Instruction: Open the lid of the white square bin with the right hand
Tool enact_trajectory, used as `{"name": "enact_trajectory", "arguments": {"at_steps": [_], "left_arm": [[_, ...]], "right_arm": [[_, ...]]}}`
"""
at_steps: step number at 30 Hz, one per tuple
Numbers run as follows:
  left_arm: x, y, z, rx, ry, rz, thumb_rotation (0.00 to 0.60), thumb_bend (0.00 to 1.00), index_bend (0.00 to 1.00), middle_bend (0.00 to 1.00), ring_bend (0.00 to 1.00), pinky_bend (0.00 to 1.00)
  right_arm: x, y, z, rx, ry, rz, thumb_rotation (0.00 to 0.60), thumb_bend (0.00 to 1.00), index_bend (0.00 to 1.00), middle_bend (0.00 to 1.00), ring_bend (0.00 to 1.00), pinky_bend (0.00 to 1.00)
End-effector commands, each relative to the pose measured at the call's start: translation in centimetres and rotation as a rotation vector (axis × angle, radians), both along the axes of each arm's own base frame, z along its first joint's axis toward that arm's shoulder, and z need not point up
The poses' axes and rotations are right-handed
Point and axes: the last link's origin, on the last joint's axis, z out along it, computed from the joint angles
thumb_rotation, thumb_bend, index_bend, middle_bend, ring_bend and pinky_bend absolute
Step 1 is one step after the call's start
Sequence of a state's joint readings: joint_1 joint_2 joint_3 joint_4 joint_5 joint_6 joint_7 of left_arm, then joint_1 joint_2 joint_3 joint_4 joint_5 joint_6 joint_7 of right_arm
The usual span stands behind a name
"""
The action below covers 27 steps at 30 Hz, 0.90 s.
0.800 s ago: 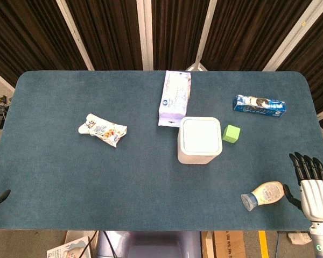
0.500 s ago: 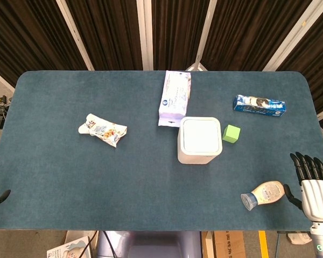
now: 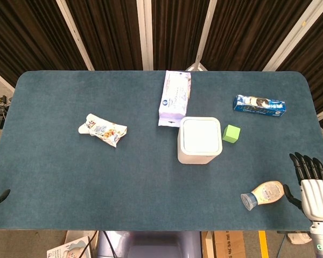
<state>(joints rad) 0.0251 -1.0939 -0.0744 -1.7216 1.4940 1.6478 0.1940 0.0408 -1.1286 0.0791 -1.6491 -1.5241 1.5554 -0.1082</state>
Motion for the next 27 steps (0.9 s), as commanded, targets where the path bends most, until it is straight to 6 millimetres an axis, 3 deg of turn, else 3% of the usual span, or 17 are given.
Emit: {"name": "enact_trajectory", "arguments": {"at_steps": [1, 4, 6, 9, 17, 27], "left_arm": [[0.0, 0.0, 0.1, 0.004, 0.002, 0.001, 0.600, 0.07, 0.17, 0.06, 0.00, 0.00], [0.1, -0.1, 0.1, 0.008, 0.003, -0.004, 0.600, 0.07, 0.17, 0.06, 0.00, 0.00], [0.1, -0.1, 0.1, 0.009, 0.004, -0.004, 0.600, 0.07, 0.17, 0.06, 0.00, 0.00], [0.1, -0.2, 0.1, 0.012, 0.008, -0.001, 0.600, 0.07, 0.17, 0.06, 0.00, 0.00], [0.2, -0.1, -0.3, 0.006, 0.017, 0.003, 0.600, 0.07, 0.17, 0.06, 0.00, 0.00], [0.1, 0.1, -0.2, 0.006, 0.016, 0.015, 0.600, 0.07, 0.17, 0.06, 0.00, 0.00]], "right_arm": [[0.0, 0.0, 0.0, 0.006, -0.005, 0.002, 0.600, 0.35, 0.09, 0.17, 0.18, 0.11], [0.1, -0.1, -0.1, 0.016, -0.016, 0.006, 0.600, 0.35, 0.09, 0.31, 0.37, 0.32], [0.2, -0.2, -0.2, 0.024, -0.016, 0.016, 0.600, 0.35, 0.09, 0.43, 0.51, 0.53], [0.6, -0.4, -0.7, 0.045, -0.004, 0.053, 0.600, 0.41, 0.09, 0.58, 0.62, 0.69], [3.3, -1.9, -0.8, 0.143, 0.030, 0.143, 0.600, 0.76, 0.09, 0.79, 0.81, 0.82], [9.2, -3.9, -2.3, 0.257, 0.082, 0.233, 0.600, 0.91, 0.09, 0.81, 0.84, 0.85]]}}
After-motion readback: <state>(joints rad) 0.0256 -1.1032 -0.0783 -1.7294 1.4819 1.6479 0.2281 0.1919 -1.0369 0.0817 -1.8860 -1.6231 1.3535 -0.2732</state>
